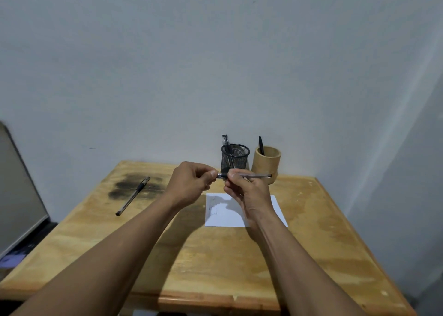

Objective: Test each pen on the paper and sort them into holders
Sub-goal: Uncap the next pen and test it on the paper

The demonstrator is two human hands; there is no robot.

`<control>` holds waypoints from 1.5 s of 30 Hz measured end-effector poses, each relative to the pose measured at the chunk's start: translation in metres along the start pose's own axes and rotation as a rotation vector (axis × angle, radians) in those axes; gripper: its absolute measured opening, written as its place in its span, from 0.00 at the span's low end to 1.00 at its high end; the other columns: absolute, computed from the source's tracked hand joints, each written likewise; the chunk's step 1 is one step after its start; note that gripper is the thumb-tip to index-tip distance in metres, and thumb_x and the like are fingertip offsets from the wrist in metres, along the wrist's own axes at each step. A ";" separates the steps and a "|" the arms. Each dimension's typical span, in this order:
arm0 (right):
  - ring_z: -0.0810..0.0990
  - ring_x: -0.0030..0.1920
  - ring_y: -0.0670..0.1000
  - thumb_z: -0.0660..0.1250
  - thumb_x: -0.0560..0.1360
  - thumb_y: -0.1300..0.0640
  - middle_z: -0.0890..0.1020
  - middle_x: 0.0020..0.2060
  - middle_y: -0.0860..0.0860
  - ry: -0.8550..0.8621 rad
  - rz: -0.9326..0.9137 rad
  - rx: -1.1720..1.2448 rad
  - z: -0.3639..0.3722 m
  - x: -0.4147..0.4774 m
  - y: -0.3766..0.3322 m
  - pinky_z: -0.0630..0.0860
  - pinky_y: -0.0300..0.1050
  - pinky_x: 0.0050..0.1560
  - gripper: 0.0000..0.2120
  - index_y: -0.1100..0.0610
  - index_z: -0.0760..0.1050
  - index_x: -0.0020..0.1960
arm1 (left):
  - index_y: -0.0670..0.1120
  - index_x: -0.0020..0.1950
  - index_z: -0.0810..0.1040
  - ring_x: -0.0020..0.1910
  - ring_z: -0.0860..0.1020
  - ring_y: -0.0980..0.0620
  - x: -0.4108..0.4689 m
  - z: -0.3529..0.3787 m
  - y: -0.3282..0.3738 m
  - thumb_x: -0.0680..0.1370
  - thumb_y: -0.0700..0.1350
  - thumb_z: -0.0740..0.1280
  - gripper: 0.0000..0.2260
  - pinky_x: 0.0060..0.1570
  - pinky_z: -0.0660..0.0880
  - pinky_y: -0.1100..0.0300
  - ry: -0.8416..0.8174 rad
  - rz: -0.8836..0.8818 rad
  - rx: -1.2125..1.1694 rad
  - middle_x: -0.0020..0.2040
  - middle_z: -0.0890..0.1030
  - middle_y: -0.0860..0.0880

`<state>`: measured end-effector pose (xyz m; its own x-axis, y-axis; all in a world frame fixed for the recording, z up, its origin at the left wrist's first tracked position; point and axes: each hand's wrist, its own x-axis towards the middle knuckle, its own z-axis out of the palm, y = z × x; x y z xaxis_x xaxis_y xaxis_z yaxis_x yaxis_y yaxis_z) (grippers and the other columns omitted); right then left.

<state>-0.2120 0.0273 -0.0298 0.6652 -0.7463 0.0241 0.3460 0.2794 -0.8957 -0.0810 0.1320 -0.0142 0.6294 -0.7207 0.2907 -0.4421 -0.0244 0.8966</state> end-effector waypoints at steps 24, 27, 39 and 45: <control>0.83 0.37 0.49 0.71 0.78 0.59 0.86 0.38 0.56 0.146 0.000 -0.217 -0.021 0.015 0.011 0.81 0.40 0.36 0.05 0.61 0.84 0.50 | 0.50 0.49 0.85 0.37 0.78 0.56 0.017 -0.010 -0.033 0.77 0.43 0.72 0.04 0.36 0.71 0.66 0.073 -0.128 0.174 0.39 0.84 0.51; 0.82 0.37 0.49 0.71 0.78 0.60 0.85 0.36 0.55 0.172 0.010 -0.326 -0.026 0.016 0.023 0.80 0.42 0.35 0.05 0.62 0.84 0.48 | 0.50 0.45 0.84 0.39 0.79 0.54 0.024 0.000 -0.040 0.77 0.43 0.72 0.02 0.35 0.71 0.68 0.086 -0.146 0.249 0.39 0.84 0.51; 0.82 0.37 0.49 0.70 0.78 0.59 0.85 0.35 0.53 0.129 -0.069 -0.498 -0.029 0.022 0.038 0.81 0.45 0.40 0.05 0.56 0.82 0.45 | 0.59 0.48 0.86 0.60 0.74 0.47 0.047 0.033 -0.072 0.77 0.57 0.70 0.06 0.56 0.64 0.49 0.165 -0.208 0.642 0.51 0.85 0.54; 0.83 0.38 0.49 0.70 0.78 0.57 0.86 0.35 0.52 0.130 -0.085 -0.541 -0.028 0.022 0.041 0.81 0.46 0.40 0.05 0.54 0.83 0.43 | 0.61 0.48 0.86 0.59 0.74 0.47 0.048 0.035 -0.073 0.76 0.57 0.70 0.05 0.52 0.60 0.50 0.176 -0.221 0.634 0.51 0.85 0.55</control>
<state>-0.2018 0.0056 -0.0783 0.5507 -0.8307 0.0816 -0.0165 -0.1085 -0.9940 -0.0405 0.0751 -0.0775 0.8182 -0.5303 0.2221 -0.5462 -0.5965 0.5880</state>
